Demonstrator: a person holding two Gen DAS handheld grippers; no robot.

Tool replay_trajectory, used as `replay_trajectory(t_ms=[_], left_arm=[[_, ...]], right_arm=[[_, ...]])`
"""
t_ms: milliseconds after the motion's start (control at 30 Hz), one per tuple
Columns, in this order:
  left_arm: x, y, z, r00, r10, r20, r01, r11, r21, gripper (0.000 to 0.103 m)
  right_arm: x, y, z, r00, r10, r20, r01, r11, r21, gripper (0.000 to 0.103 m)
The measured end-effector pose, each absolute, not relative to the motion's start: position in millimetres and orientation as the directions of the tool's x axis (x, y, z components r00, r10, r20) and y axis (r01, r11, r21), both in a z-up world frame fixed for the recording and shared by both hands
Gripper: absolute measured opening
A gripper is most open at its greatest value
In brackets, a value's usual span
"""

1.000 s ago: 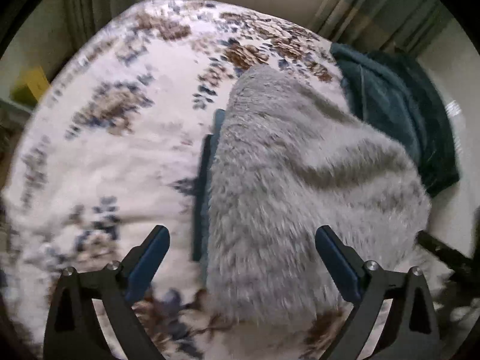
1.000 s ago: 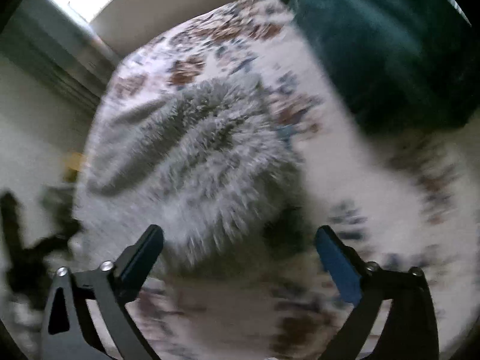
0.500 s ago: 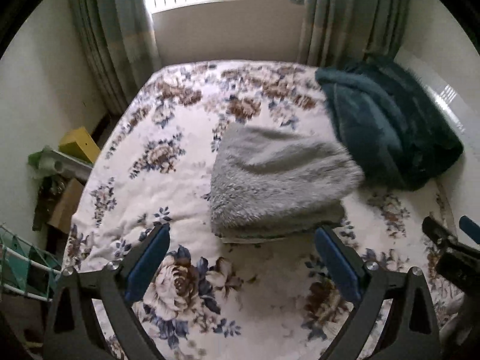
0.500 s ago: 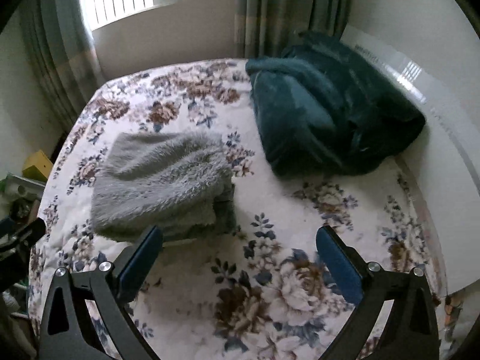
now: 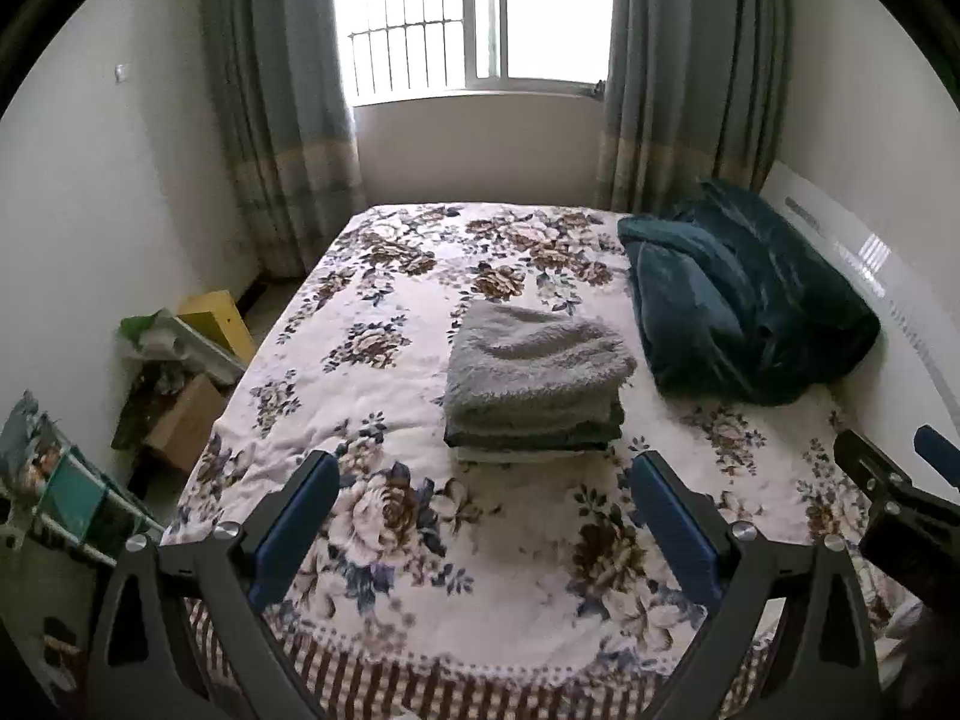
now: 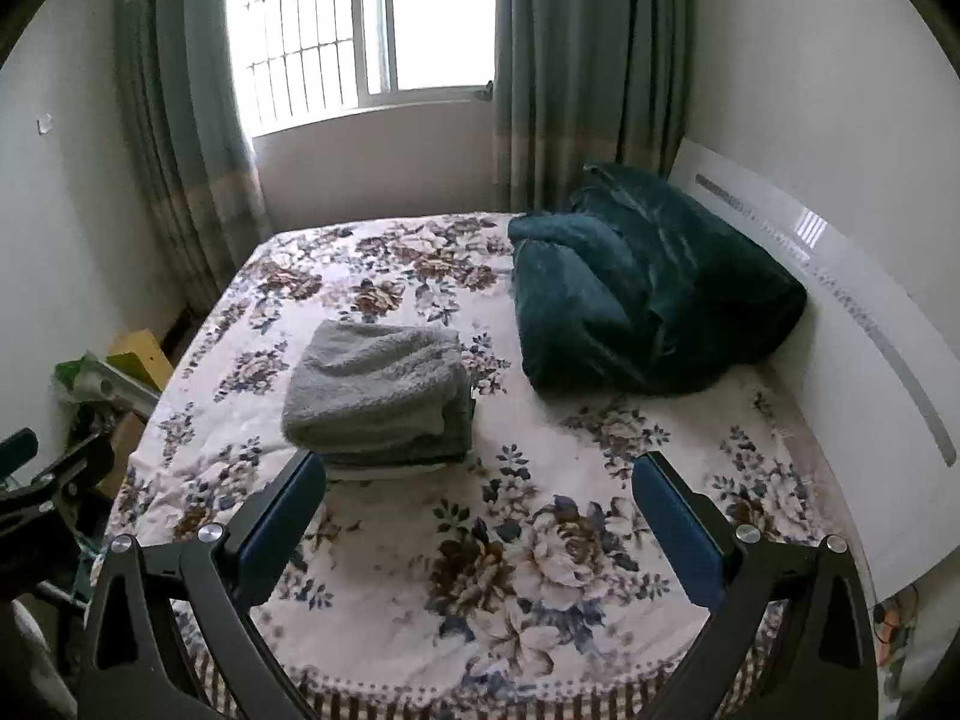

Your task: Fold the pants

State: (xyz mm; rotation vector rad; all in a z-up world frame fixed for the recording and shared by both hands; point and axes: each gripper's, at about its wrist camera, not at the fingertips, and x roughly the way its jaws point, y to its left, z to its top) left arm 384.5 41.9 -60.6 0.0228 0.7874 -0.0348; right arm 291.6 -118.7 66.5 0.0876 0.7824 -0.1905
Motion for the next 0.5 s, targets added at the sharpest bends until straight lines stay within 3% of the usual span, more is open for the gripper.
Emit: replay_trajectory(t_ms=[200, 500], left_arm=[[327, 46, -26, 0.751, -0.011, -0.660, 0.018, 1.000, 0.003, 0.099], [294, 56, -1, 0.777, -0.011, -0.629, 0.016, 1.000, 0.002, 0.099]], right_arm=[[213, -117, 121, 0.738, -0.116, -0.664, 0.182, 0.983, 0.031, 0.103], [162, -99, 172, 0.769, -0.110, -0.629, 0.168, 0.985, 0.033, 0.103]])
